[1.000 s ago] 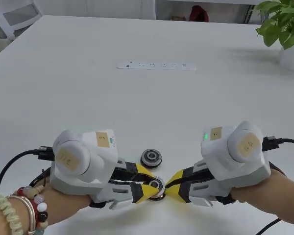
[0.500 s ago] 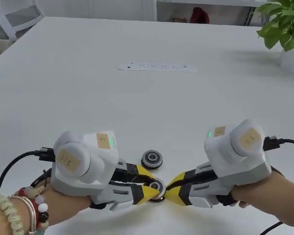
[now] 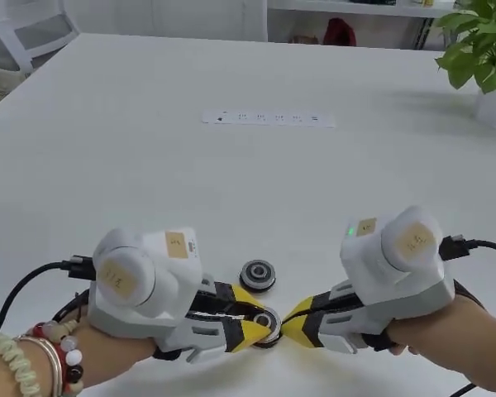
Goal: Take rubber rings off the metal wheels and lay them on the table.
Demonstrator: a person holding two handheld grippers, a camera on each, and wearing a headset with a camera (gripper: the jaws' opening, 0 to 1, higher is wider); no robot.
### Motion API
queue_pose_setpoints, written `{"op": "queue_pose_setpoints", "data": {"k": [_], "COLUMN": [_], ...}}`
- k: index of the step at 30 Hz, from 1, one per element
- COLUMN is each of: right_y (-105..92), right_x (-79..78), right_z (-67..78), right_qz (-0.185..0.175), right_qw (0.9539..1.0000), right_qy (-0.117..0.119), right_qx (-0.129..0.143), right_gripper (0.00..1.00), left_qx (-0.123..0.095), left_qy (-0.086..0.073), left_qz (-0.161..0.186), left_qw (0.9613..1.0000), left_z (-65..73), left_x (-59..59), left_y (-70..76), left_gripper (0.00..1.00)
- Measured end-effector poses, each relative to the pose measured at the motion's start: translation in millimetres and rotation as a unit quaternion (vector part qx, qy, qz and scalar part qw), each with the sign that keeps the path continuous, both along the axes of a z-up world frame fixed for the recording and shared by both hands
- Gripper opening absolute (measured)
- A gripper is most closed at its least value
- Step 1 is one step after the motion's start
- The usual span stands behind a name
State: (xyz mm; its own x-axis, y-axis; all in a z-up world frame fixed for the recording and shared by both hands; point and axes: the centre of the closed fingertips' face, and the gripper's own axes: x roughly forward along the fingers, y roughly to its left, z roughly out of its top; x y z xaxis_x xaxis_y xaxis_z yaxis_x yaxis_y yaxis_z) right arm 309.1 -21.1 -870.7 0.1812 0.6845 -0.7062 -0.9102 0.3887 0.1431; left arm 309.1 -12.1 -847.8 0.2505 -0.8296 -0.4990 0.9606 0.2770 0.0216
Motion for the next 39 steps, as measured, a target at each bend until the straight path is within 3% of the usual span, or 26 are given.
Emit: {"op": "queue_pose_setpoints", "data": {"k": [6, 10, 11, 15, 17, 19, 22, 24, 28, 33, 36, 39], "right_y": [-2.2, -0.3, 0.8, -0.8, -1.8, -2.8, -3.4, -4.6, -5.4, -5.2, -5.0, -4.6], "right_x": [5.8, 9.1, 10.8, 10.6, 8.2, 10.0, 7.7, 11.0, 8.7, 8.0, 7.3, 7.1], "right_z": [0.8, 1.5, 1.9, 3.9, 3.9, 5.6, 8.0, 11.9, 11.3, 13.5, 13.8, 14.6], "right_qz": [-0.026, -0.024, -0.018, -0.033, -0.051, -0.053, -0.087, -0.102, -0.116, -0.143, -0.151, -0.167], "right_qw": [0.9994, 0.9995, 0.9995, 0.9991, 0.9978, 0.9973, 0.9911, 0.9873, 0.9824, 0.9706, 0.9659, 0.9566], "right_qy": [0.01, -0.005, -0.018, 0.005, 0.032, 0.037, 0.085, 0.098, 0.123, 0.162, 0.175, 0.199], "right_qx": [0.019, 0.018, 0.017, 0.027, 0.028, 0.034, 0.054, 0.072, 0.081, 0.106, 0.116, 0.132], "right_gripper": [0.0, 0.0, 0.0, 0.0, 0.0, 0.0, 0.0, 0.0, 0.0, 0.0, 0.0, 0.0], "left_qx": [0.001, 0.001, 0.002, 0.0, -0.001, -0.002, -0.003, -0.003, -0.006, -0.008, -0.009, -0.009], "left_qy": [0.0, -0.001, -0.001, -0.001, 0.0, -0.001, -0.001, -0.002, -0.001, -0.001, -0.001, -0.001], "left_qz": [0.0, 0.002, 0.003, 0.003, 0.002, 0.0, -0.002, -0.002, -0.003, -0.004, -0.006, -0.007], "left_qw": [1.0, 1.0, 1.0, 1.0, 1.0, 1.0, 1.0, 1.0, 1.0, 1.0, 0.9999, 0.9999], "left_z": [-0.1, -0.2, -0.2, -0.4, -0.5, -0.6, -0.7, -0.7, -0.6, -0.4, -0.6, -0.5], "left_x": [0.8, 1.9, 2.2, 2.3, 1.9, 1.4, 0.9, 0.9, 0.5, 0.5, 0.0, -0.1], "left_y": [0.6, 1.5, 1.7, 2.0, 1.5, 0.8, -0.1, -0.3, -0.9, -0.9, -1.3, -1.4], "left_gripper": [0.14, 0.14, 0.14, 0.14, 0.14, 0.14, 0.14, 0.14, 0.14, 0.14, 0.14, 0.14]}}
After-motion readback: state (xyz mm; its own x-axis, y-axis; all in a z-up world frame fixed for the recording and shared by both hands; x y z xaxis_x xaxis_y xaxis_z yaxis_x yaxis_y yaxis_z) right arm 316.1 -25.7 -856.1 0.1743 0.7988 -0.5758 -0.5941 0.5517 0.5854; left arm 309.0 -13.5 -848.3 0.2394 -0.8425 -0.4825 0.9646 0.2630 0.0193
